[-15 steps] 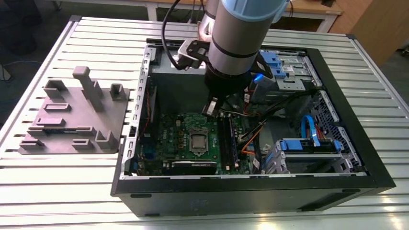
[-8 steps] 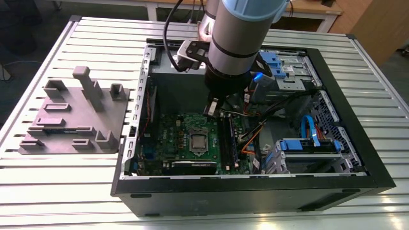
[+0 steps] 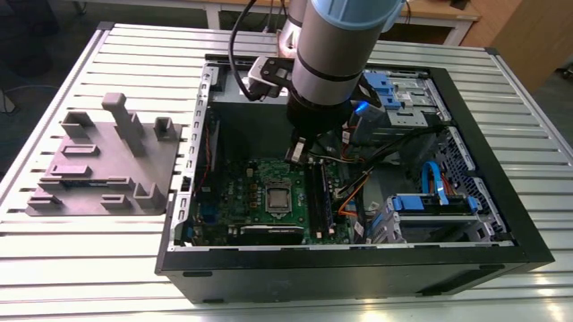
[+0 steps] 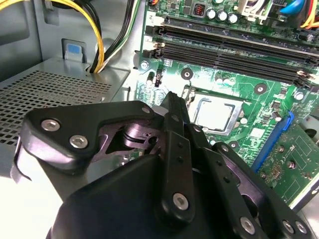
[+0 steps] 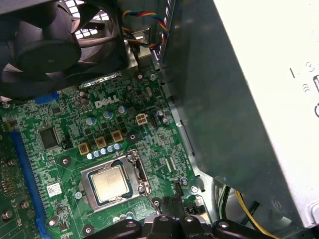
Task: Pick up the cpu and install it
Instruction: 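Install the first cpu locking lever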
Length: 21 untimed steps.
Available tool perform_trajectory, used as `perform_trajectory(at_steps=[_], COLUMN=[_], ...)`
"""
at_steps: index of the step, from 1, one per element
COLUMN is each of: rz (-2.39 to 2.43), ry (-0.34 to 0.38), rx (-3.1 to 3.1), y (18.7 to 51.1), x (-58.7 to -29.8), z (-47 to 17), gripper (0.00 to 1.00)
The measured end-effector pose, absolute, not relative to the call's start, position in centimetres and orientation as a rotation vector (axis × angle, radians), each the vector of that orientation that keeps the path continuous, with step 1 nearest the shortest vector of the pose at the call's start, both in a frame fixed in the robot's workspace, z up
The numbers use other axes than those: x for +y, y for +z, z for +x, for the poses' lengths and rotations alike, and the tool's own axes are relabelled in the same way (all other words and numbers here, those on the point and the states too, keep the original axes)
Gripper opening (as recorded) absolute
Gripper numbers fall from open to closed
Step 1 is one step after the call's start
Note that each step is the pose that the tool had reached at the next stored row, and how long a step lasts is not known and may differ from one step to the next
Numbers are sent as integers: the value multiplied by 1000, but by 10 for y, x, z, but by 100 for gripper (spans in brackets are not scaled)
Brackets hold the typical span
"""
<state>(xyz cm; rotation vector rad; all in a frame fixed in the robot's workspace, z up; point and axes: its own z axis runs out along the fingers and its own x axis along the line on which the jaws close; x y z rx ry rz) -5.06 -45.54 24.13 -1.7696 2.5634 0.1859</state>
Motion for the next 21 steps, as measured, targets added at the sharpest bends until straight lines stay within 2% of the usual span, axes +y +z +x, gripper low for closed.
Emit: perform_trajectory(at_steps=[21], rz=[-1838], ry=[187], rx=[2519], y=[241], x=[-466], z=[-51], gripper=[10])
